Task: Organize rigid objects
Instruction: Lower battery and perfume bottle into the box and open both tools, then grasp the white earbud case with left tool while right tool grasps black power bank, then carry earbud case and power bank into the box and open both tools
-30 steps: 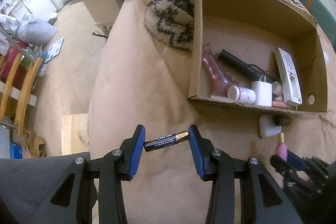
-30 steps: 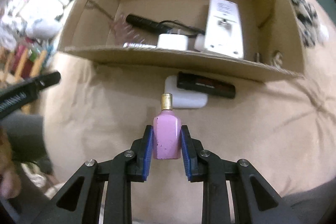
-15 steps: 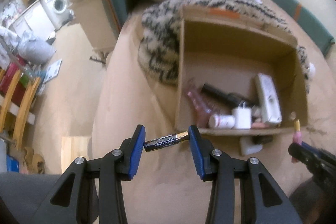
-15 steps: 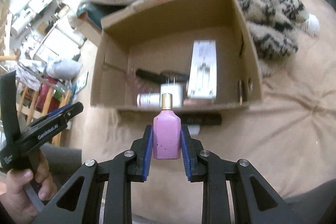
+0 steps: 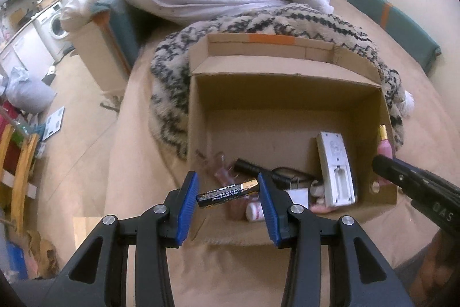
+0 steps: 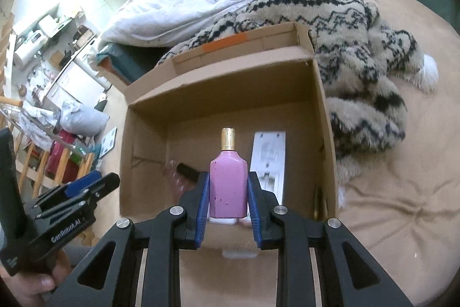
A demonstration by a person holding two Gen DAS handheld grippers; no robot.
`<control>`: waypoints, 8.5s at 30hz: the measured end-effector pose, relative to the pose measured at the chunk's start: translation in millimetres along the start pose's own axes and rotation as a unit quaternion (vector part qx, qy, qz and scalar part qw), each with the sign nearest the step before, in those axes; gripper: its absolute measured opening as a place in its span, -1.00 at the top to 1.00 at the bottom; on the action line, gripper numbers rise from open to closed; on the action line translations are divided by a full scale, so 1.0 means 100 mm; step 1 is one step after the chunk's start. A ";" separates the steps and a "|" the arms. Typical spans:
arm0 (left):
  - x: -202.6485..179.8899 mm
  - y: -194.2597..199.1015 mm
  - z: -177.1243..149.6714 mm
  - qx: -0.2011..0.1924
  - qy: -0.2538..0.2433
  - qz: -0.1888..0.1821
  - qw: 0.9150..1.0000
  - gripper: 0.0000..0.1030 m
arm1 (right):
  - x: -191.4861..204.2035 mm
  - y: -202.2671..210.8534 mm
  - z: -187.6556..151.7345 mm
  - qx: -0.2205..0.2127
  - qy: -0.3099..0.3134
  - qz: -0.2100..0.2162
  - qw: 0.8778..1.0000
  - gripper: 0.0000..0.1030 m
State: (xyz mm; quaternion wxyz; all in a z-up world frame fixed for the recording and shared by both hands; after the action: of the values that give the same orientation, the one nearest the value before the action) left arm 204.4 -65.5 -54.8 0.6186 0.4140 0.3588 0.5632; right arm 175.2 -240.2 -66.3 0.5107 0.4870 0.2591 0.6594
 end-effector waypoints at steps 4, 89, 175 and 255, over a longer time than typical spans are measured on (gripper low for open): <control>-0.09 -0.20 0.09 0.001 -0.010 0.004 1.000 0.25 | -0.06 -0.18 0.03 0.006 -0.006 0.003 1.000 0.47; 0.12 0.05 -0.49 0.033 0.005 -0.024 0.999 -0.14 | -0.09 0.10 -0.55 0.021 -0.063 0.048 0.997 -0.48; -0.98 -1.10 -0.83 0.151 0.040 -0.041 0.987 -0.27 | -0.94 0.04 -0.81 0.025 -0.236 0.034 0.971 -0.66; -0.01 -0.54 -0.07 0.015 -0.004 -0.017 1.000 -0.03 | 0.01 -0.63 -0.22 0.052 0.018 -0.067 0.996 -0.66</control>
State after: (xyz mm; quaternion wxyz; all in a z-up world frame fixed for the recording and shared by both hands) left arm 220.0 -67.5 -107.4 0.6234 0.4195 0.3718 0.5452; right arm 182.0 -213.7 -127.3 0.5225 0.4828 0.3344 0.6181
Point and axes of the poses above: each gripper's, at about its wrist camera, not at the fingertips, and y roughly against the way its jaws point, x to its left, z to its top, the point moved 4 cm from there along -y, roughly the way its jaws point, and after that the axes turned 8 degrees about x, right-handed, at the moved point
